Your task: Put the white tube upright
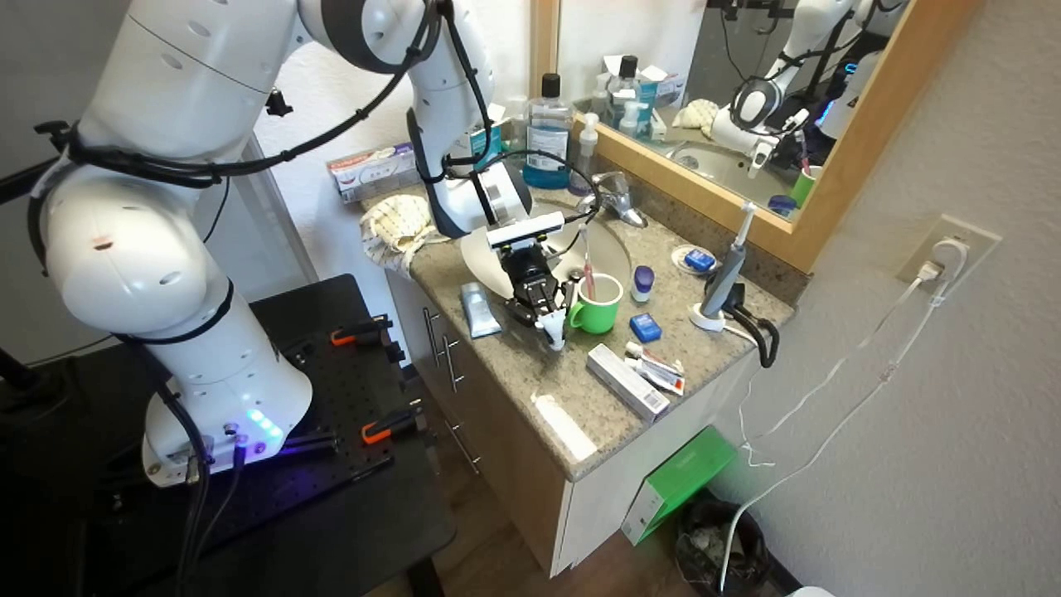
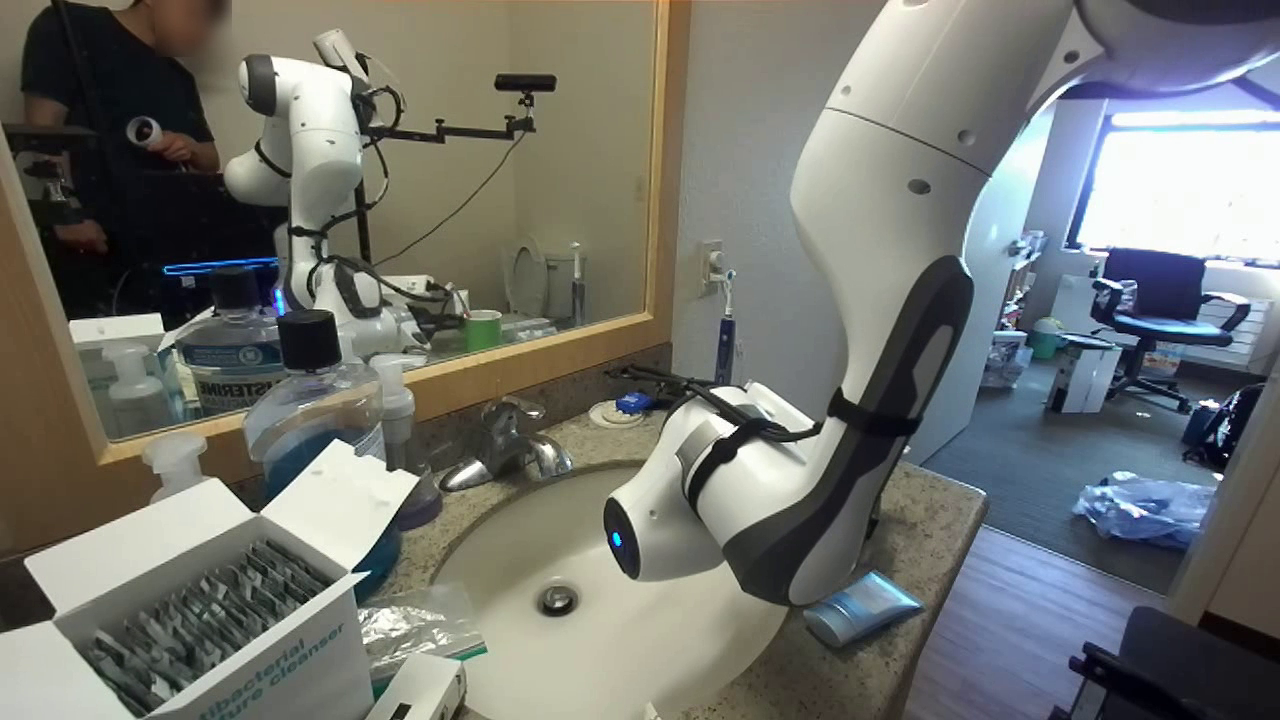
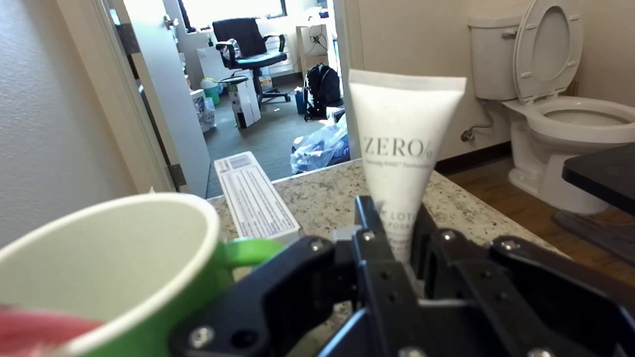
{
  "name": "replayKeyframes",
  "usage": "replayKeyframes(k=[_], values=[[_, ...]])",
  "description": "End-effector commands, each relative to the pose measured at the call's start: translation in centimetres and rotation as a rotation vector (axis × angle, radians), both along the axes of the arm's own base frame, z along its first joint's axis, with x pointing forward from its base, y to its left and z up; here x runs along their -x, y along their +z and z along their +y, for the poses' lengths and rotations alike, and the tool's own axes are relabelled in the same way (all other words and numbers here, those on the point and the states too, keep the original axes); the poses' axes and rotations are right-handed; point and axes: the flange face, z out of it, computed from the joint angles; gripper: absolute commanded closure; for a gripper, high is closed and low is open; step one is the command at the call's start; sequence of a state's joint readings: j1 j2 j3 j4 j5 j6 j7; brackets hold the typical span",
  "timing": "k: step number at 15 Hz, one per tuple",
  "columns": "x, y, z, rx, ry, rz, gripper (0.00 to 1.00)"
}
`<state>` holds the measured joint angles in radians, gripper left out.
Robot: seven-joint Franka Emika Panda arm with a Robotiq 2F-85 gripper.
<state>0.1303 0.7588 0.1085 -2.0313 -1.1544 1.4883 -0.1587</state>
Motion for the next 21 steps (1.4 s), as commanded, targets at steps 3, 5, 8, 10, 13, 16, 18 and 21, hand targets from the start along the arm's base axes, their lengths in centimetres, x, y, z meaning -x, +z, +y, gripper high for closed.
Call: replayKeyframes(k=[3,5,8,10,13,16,18,21], values=[[-0.38,0.26,0.48,0.034,-0.001,0.032,0.92],[-0.39,0.18,0.55,0.040,0.001,0.045,0.92],[-0.45,0.14,0.59,0.049,-0.001,0.054,0.85],[-0.51,0.15,0.62,0.055,-0.002,0.057,0.78],[-0.62,0.16,0.67,0.065,-0.003,0.064,0.72],[-0.84,0.23,0.73,0.069,-0.003,0.076,0.67],[-0.97,0.20,0.78,0.070,-0.003,0.087,0.69],[-1.15,0.09,0.81,0.079,-0.006,0.093,0.71]])
